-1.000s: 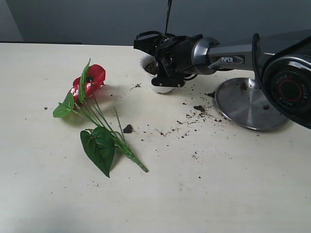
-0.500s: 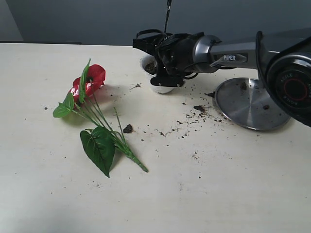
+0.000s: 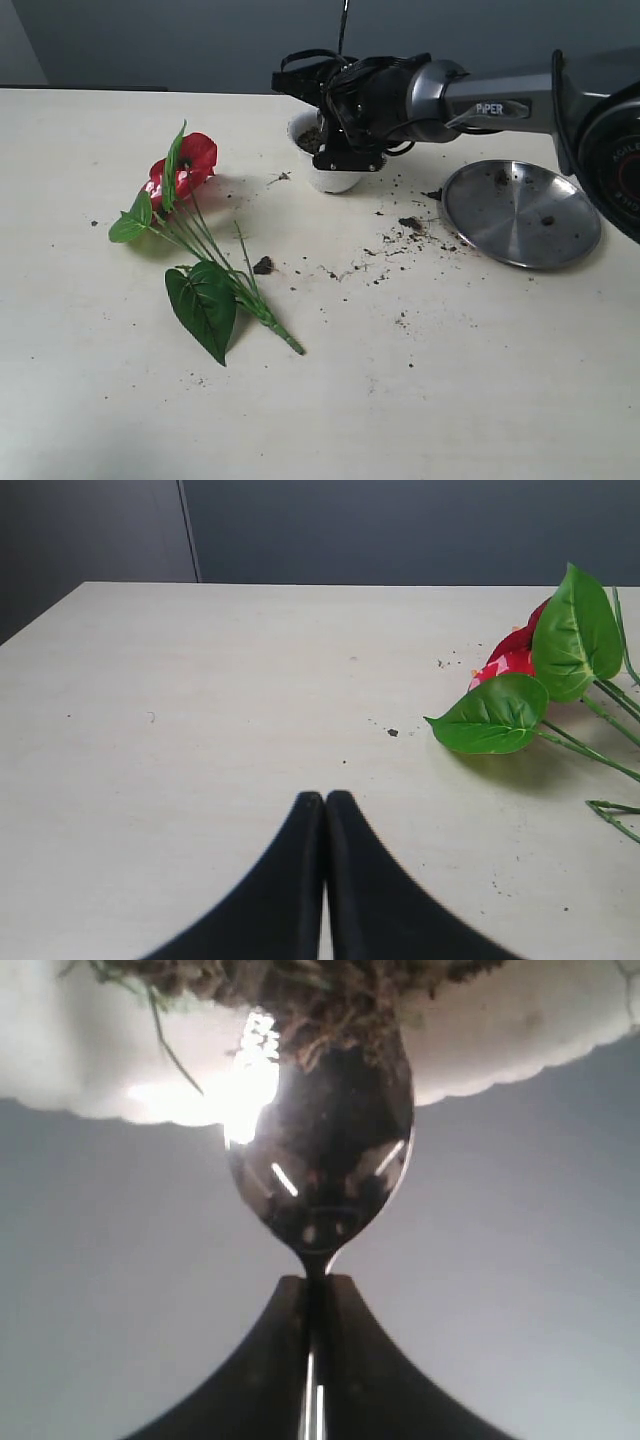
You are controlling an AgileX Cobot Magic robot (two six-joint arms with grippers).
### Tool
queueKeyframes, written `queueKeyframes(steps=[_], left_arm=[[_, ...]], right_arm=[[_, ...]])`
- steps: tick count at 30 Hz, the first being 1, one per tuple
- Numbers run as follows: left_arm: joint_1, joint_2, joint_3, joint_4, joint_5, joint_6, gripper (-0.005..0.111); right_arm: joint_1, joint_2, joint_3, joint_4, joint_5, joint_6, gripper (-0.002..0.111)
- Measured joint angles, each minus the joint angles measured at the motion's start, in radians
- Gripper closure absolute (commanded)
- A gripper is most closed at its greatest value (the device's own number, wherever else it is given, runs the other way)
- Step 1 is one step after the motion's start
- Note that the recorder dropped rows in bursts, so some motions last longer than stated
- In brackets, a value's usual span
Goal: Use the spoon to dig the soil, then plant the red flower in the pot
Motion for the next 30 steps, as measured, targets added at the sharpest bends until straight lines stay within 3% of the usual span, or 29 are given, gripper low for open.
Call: queueKeyframes(steps=[30], left_arm=[[0.000, 0.000, 0.000, 0.000, 0.000, 0.000, 0.106]], right_arm=[[-0.032, 0.042, -0.058, -0.045, -0.030, 0.000, 0.109]])
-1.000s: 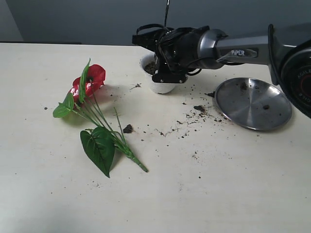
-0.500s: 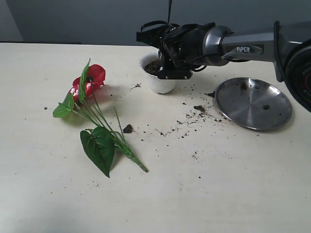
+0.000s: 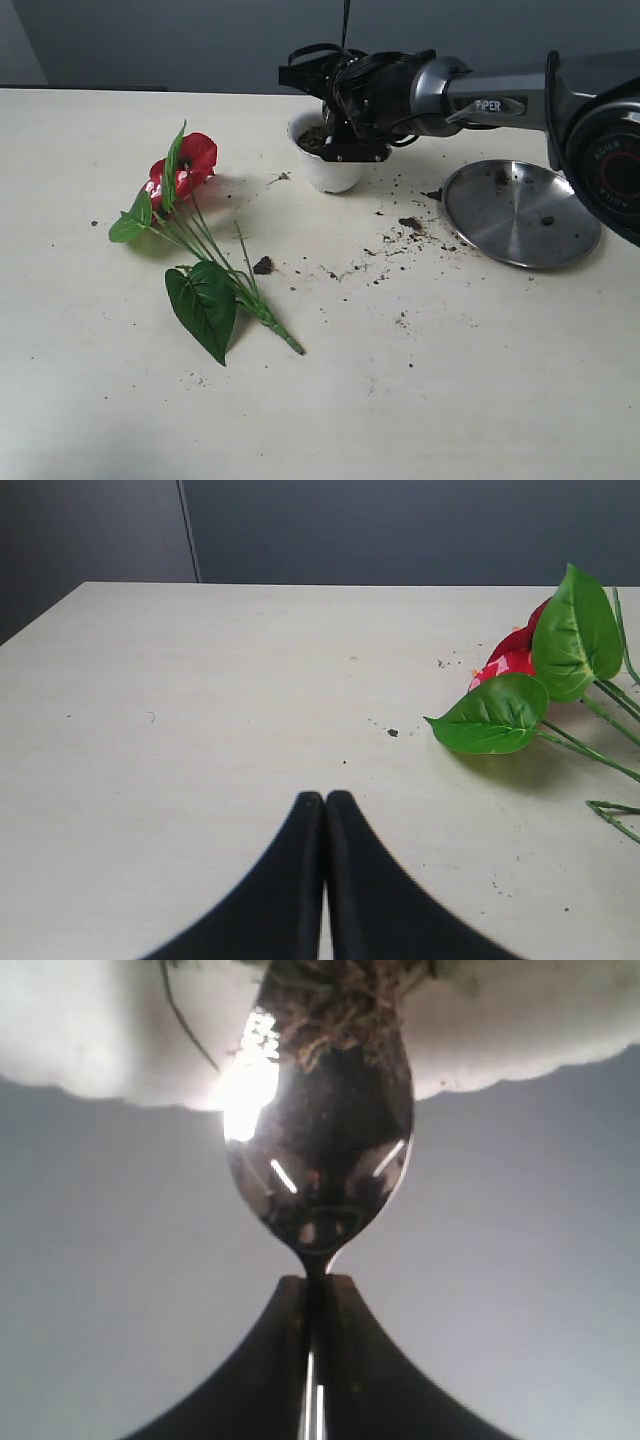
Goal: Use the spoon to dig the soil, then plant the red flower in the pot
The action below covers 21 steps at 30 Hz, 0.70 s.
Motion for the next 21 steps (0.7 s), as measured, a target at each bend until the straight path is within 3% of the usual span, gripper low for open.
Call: queueKeyframes(steps=[21], left_arm=[[0.000, 0.000, 0.000, 0.000, 0.000, 0.000, 0.106]], right_arm=[[-0.002, 0.033, -0.015, 0.000, -0.022, 0.000, 0.109]])
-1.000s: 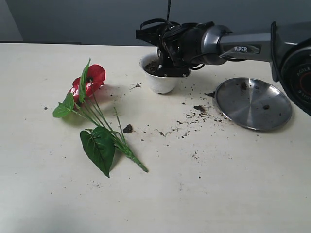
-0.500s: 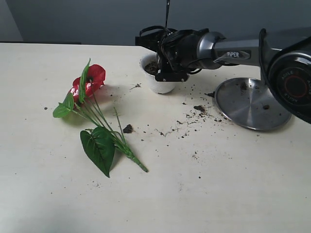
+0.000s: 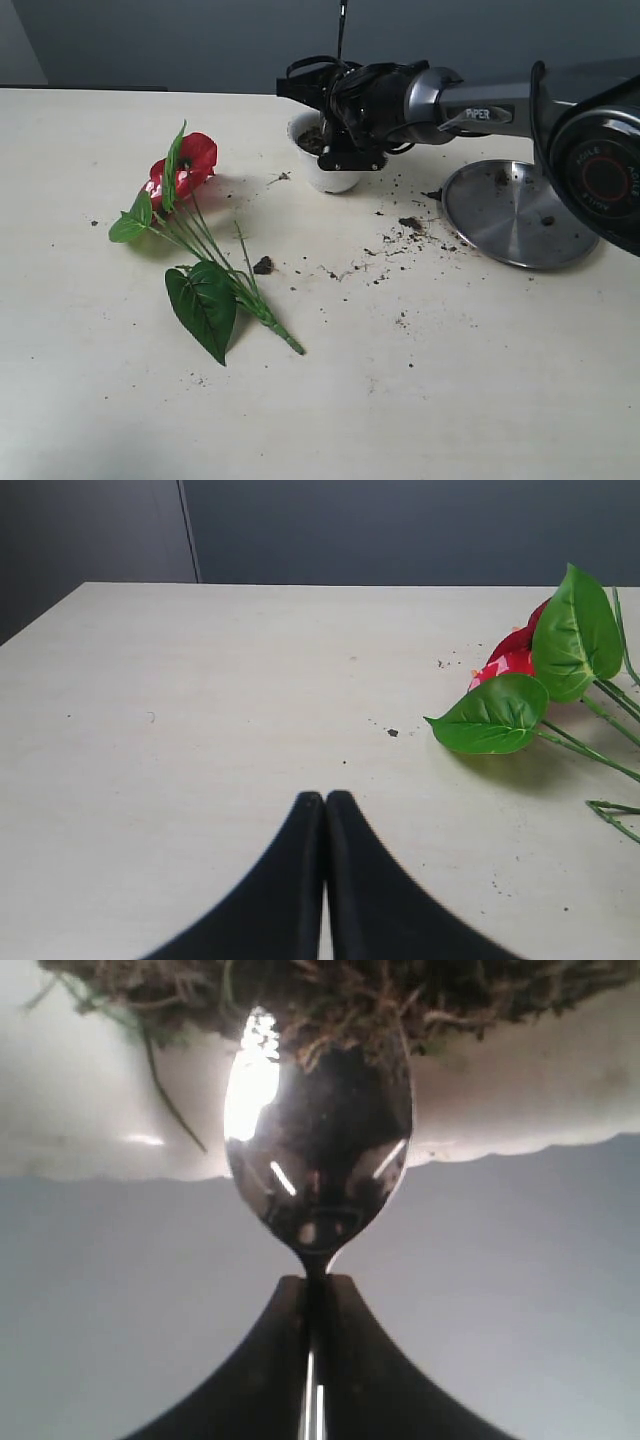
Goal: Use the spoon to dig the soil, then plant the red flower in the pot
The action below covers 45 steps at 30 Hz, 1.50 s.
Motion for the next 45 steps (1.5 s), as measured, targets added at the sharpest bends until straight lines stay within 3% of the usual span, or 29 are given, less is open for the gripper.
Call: queueKeyframes(steps=[28, 45], left_arm=[[0.000, 0.000, 0.000, 0.000, 0.000, 0.000, 0.106], [0.000, 0.000, 0.000, 0.000, 0.000, 0.000, 0.106]], right_arm=[[0.007, -0.058, 0.054, -0.004, 0.030, -0.006, 0.109], [-0.016, 0.002, -0.022, -0.004, 0.005, -0.007, 0.109]])
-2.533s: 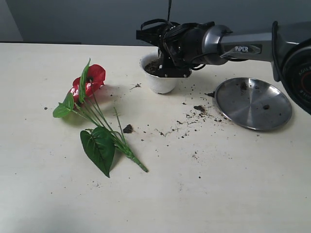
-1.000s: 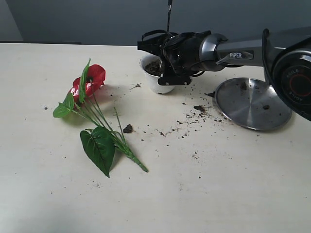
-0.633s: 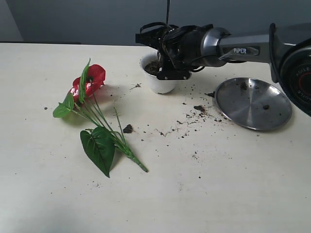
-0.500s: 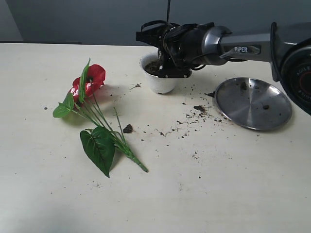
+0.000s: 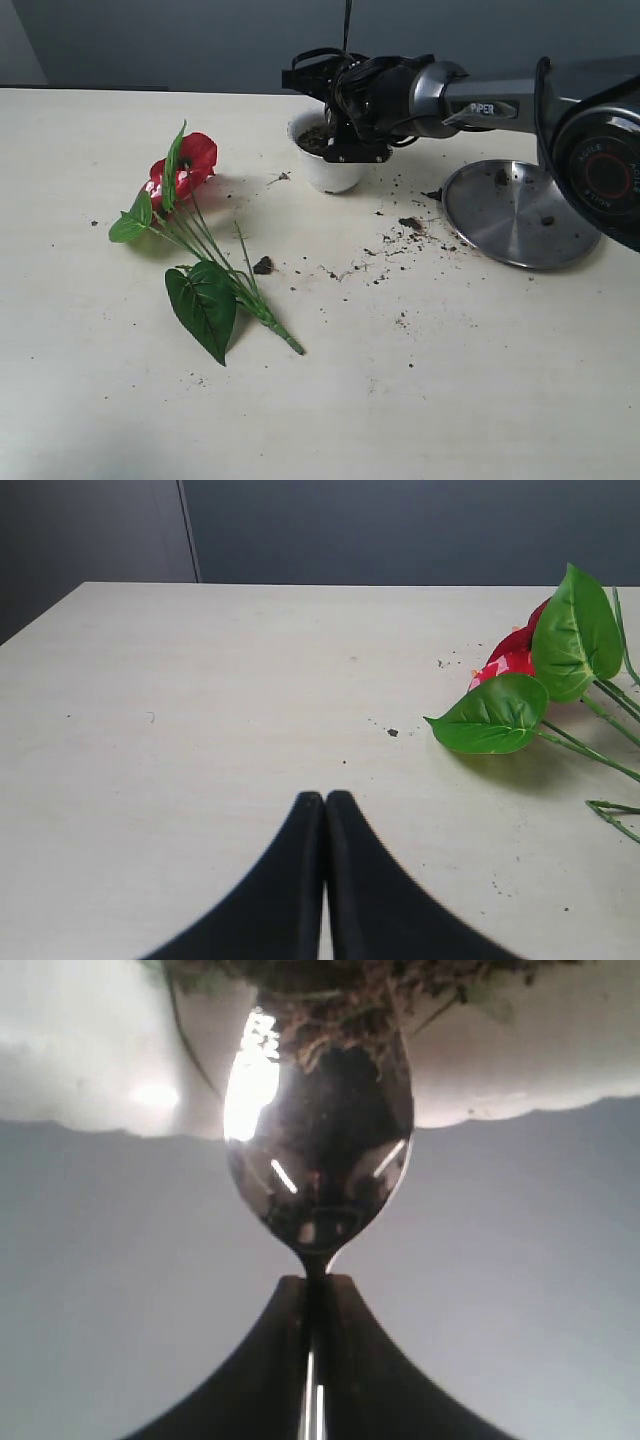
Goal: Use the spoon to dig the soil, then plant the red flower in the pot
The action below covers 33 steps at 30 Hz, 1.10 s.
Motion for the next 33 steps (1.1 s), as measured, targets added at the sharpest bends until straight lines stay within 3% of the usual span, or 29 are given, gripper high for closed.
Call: queueKeyframes(steps=[27, 33], left_arm=[[0.000, 0.000, 0.000, 0.000, 0.000, 0.000, 0.106], [0.000, 0.000, 0.000, 0.000, 0.000, 0.000, 0.106]], right_arm=[[0.023, 0.008, -0.004, 0.054, 0.001, -0.008, 0.109], [0.028, -0.024, 0.073, 0.059, -0.001, -0.042, 0.109]])
